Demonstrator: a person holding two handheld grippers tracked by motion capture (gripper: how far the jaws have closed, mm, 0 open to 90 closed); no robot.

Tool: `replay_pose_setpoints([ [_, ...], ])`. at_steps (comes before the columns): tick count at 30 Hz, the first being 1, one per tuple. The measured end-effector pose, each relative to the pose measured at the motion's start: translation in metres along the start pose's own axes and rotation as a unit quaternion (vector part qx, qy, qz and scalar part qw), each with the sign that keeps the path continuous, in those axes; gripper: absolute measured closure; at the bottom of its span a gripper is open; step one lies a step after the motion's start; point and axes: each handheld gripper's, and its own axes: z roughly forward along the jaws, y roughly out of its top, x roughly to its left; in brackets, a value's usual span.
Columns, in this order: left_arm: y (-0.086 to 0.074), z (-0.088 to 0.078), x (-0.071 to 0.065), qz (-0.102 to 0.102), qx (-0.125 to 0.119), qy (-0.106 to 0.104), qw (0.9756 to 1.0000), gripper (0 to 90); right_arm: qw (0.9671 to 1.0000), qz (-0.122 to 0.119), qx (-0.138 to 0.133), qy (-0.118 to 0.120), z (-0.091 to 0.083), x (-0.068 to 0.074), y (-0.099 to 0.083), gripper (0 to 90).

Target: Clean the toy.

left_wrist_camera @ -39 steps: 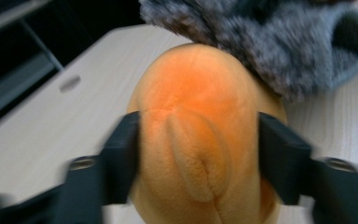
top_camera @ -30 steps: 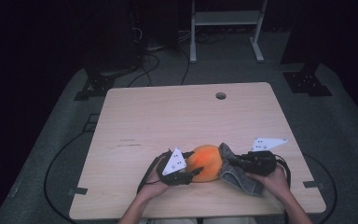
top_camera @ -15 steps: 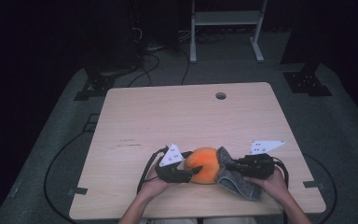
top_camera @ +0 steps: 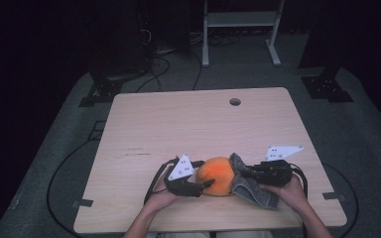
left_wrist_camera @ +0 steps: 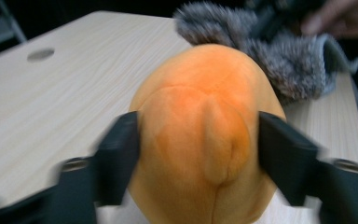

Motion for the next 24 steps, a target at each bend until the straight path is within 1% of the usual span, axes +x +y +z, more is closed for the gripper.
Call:
replay_pose_setpoints([
  [1,0.000,0.000,0.000,-0.004,-0.003,0.003,1.0000,28.7,0.9999,0.008,0.005,-0.007,-0.002,-0.003,-0.002,80.8],
  [2,-0.001,0.000,-0.001,0.005,-0.005,0.005,1.0000,34.4,0.9998,0.014,0.012,-0.011,-0.004,-0.005,-0.004,80.8],
  [3,-0.001,0.000,-0.002,0.014,-0.005,0.007,0.9999,38.9,0.9995,0.010,0.018,-0.024,-0.007,-0.005,-0.005,80.9],
  [4,-0.001,0.001,-0.004,0.024,-0.008,0.008,0.9996,41.6,0.9997,0.006,0.012,-0.022,-0.010,-0.004,-0.005,80.9],
  [5,-0.001,0.002,-0.007,0.036,-0.009,0.006,0.9993,44.4,0.9999,0.001,0.000,-0.014,-0.013,-0.001,-0.001,80.9],
  [6,0.000,0.003,-0.009,0.047,-0.011,0.008,0.9988,45.9,0.9998,-0.012,-0.012,-0.006,-0.016,0.005,0.006,80.8],
  [8,0.002,0.004,-0.015,0.073,-0.011,0.011,0.9972,46.8,0.9992,-0.037,-0.013,0.008,-0.015,0.016,0.019,80.9],
  [9,0.003,0.005,-0.019,0.089,-0.013,0.008,0.9959,47.4,0.9985,-0.052,-0.010,0.016,-0.014,0.024,0.025,80.8],
  [10,0.004,0.005,-0.023,0.110,-0.015,0.005,0.9939,47.6,0.9975,-0.067,-0.010,0.020,-0.011,0.032,0.032,80.8],
  [11,0.005,0.005,-0.027,0.132,-0.012,0.003,0.9912,47.6,0.9966,-0.078,-0.006,0.025,-0.008,0.039,0.037,80.9],
  [12,0.005,0.005,-0.031,0.154,-0.008,0.002,0.9880,47.6,0.9958,-0.087,0.000,0.028,-0.003,0.046,0.042,80.9],
  [13,0.005,0.004,-0.033,0.166,-0.001,0.005,0.9861,47.7,0.9948,-0.097,0.006,0.030,0.002,0.051,0.045,80.8],
  [14,0.004,0.004,-0.032,0.173,0.004,0.007,0.9849,48.0,0.9942,-0.102,0.013,0.031,0.006,0.054,0.046,80.8],
  [15,0.002,0.003,-0.031,0.173,0.007,0.008,0.9848,48.6,0.9939,-0.104,0.014,0.031,0.007,0.054,0.046,80.8],
  [16,0.001,0.002,-0.029,0.168,0.010,0.010,0.9856,49.3,0.9946,-0.099,0.012,0.030,0.008,0.051,0.044,80.9],
  [18,-0.001,0.001,-0.026,0.162,0.018,0.011,0.9865,49.7,0.9967,-0.077,0.012,0.022,0.005,0.039,0.039,80.9],
  [19,-0.002,0.000,-0.024,0.154,0.020,0.010,0.9878,49.7,0.9977,-0.064,0.012,0.017,0.003,0.032,0.034,80.9],
  [21,-0.003,0.000,-0.018,0.137,0.022,0.007,0.9904,49.7,0.9991,-0.040,0.012,0.004,-0.001,0.019,0.025,80.9],
  [22,-0.004,-0.001,-0.015,0.120,0.020,0.006,0.9926,49.4,0.9994,-0.030,0.016,-0.001,-0.003,0.014,0.020,80.9],
  [23,-0.004,-0.001,-0.013,0.106,0.019,0.003,0.9942,47.9,0.9996,-0.021,0.019,-0.006,-0.004,0.010,0.016,80.9],
  [24,-0.004,-0.001,-0.010,0.084,0.019,-0.002,0.9963,45.1,0.9996,-0.017,0.020,-0.008,-0.004,0.008,0.014,80.9],
])
